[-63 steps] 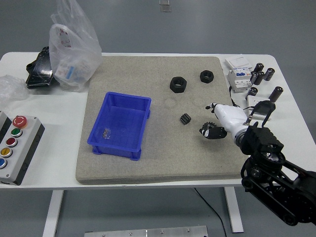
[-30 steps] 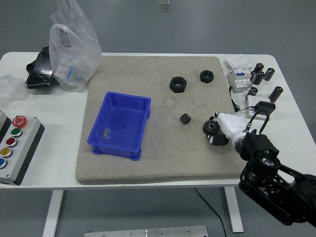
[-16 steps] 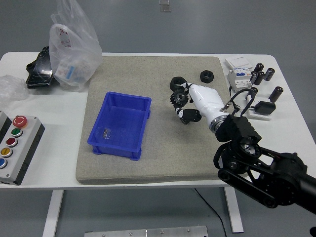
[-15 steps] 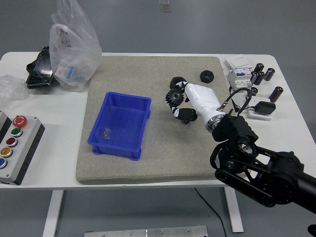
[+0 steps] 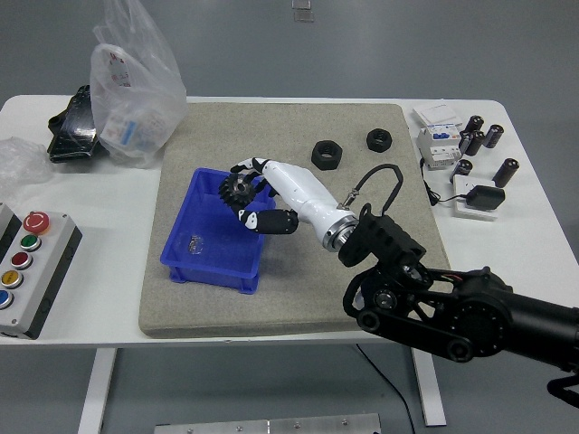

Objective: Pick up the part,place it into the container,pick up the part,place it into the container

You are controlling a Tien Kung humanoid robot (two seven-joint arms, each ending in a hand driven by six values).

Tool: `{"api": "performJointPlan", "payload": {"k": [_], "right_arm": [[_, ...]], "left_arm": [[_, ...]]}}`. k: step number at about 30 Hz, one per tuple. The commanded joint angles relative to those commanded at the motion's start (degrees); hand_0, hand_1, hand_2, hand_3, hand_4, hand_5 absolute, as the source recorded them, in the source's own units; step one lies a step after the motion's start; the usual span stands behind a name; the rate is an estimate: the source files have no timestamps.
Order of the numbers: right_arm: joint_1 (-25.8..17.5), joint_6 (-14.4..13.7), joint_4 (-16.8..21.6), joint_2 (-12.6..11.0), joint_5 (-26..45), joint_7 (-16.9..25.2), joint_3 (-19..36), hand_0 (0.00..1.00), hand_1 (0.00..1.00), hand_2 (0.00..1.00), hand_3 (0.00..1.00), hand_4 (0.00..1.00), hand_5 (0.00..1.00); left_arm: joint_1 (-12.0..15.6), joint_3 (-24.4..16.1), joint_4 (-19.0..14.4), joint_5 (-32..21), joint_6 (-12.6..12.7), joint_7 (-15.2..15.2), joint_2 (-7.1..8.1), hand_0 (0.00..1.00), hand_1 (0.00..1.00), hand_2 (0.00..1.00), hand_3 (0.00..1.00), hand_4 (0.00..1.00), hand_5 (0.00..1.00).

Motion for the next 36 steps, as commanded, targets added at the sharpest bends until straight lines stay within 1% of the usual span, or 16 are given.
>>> {"api": "performJointPlan", "payload": {"k": [2, 3, 4, 6, 9, 10, 12, 15, 16, 21, 22, 27, 29, 33, 34, 36], "right_arm": [[-0.03, -1.21, -1.03, 0.38, 3.66, 2.35, -0.34, 0.605, 0.674, 0.635, 0.589, 0.428, 0.002], [-0.04, -1.14, -1.27, 0.5, 5.15, 3.11, -0.48, 0.605, 0.674, 0.635, 0.589, 0.428, 0.002], [-0.04, -0.76, -1.44, 0.6, 6.69, 3.66, -0.67, 0.662, 0.708, 0.703, 0.675, 0.51, 0.039], [-0.07, 0.36, -1.6, 0.76, 9.29, 4.19, -0.98, 0.662, 0.708, 0.703, 0.675, 0.51, 0.039], [-0.17, 3.01, -1.84, 0.99, 12.78, 4.23, -1.17, 0.662, 0.708, 0.703, 0.675, 0.51, 0.039], [-0.19, 3.85, -1.91, 1.02, 13.42, 4.15, -1.17, 0.766, 0.773, 0.795, 0.751, 0.467, 0.184], [-0.21, 5.75, -2.07, 1.06, 14.38, 4.0, -1.2, 0.766, 0.773, 0.795, 0.751, 0.467, 0.184], [-0.25, 7.36, -2.27, 1.12, 14.92, 3.9, -1.17, 0.766, 0.773, 0.795, 0.751, 0.467, 0.184], [-0.28, 7.66, -2.29, 1.13, 14.9, 3.83, -1.11, 0.793, 0.795, 0.814, 0.8, 0.528, 0.181], [-0.52, 8.81, -2.24, 1.08, 13.73, 2.94, -0.5, 0.793, 0.795, 0.814, 0.8, 0.528, 0.181], [-0.57, 8.92, -2.21, 1.07, 13.49, 2.84, -0.38, 0.8, 0.799, 0.817, 0.815, 0.57, 0.187], [-0.93, 8.83, -1.81, 0.92, 11.27, 2.37, 0.81, 0.8, 0.799, 0.817, 0.815, 0.57, 0.187], [-1.03, 8.89, -1.71, 0.86, 10.59, 2.18, 1.26, 0.793, 0.796, 0.814, 0.815, 0.589, 0.18], [-1.12, 9.67, -1.7, 0.83, 9.88, 1.65, 1.6, 0.793, 0.796, 0.814, 0.815, 0.589, 0.18], [-1.12, 10.26, -1.71, 0.83, 9.65, 1.27, 1.67, 0.803, 0.804, 0.835, 0.865, 0.655, 0.189], [-1.09, 11.41, -1.76, 0.82, 9.38, 0.52, 1.74, 0.803, 0.804, 0.835, 0.865, 0.655, 0.189]], "left_arm": [[-0.02, -0.09, 0.0, 0.08, 0.0, 0.07, -0.04, 0.627, 0.563, 0.555, 0.614, 0.688, 0.279], [-0.01, -0.13, 0.0, 0.12, 0.0, 0.11, -0.05, 0.627, 0.563, 0.555, 0.614, 0.688, 0.279], [-0.01, -0.24, 0.0, 0.23, 0.0, 0.16, -0.05, 0.628, 0.563, 0.555, 0.614, 0.689, 0.279], [-0.04, -0.51, 0.0, 0.47, 0.03, 0.28, -0.03, 0.628, 0.563, 0.555, 0.614, 0.689, 0.279], [-0.11, -0.65, 0.0, 0.6, 0.02, 0.34, 0.02, 0.628, 0.563, 0.555, 0.614, 0.689, 0.279], [-0.12, -0.62, 0.0, 0.58, 0.01, 0.33, 0.04, 0.629, 0.563, 0.554, 0.613, 0.689, 0.279], [-0.16, -0.64, 0.0, 0.6, 0.0, 0.34, 0.06, 0.629, 0.563, 0.554, 0.613, 0.689, 0.279], [-0.18, -0.61, 0.0, 0.61, -0.04, 0.35, 0.07, 0.629, 0.563, 0.554, 0.613, 0.689, 0.279], [-0.19, -0.67, 0.0, 0.67, -0.04, 0.37, 0.06, 0.628, 0.563, 0.555, 0.613, 0.688, 0.279], [-0.19, -0.61, 0.0, 0.69, -0.08, 0.38, 0.02, 0.628, 0.563, 0.555, 0.613, 0.688, 0.279], [-0.19, -0.59, 0.0, 0.67, -0.09, 0.37, 0.01, 0.628, 0.563, 0.555, 0.614, 0.689, 0.278], [-0.17, -0.49, 0.0, 0.58, -0.1, 0.32, 0.0, 0.628, 0.563, 0.555, 0.614, 0.689, 0.278], [-0.16, -0.4, 0.0, 0.51, -0.11, 0.28, 0.0, 0.628, 0.562, 0.555, 0.613, 0.688, 0.277], [-0.18, -0.24, 0.0, 0.37, -0.13, 0.2, -0.01, 0.628, 0.562, 0.555, 0.613, 0.688, 0.277], [-0.19, -0.19, 0.0, 0.34, -0.14, 0.18, -0.01, 0.628, 0.563, 0.555, 0.613, 0.688, 0.278], [-0.21, -0.12, 0.0, 0.28, -0.15, 0.15, -0.01, 0.628, 0.563, 0.555, 0.613, 0.688, 0.278]]}}
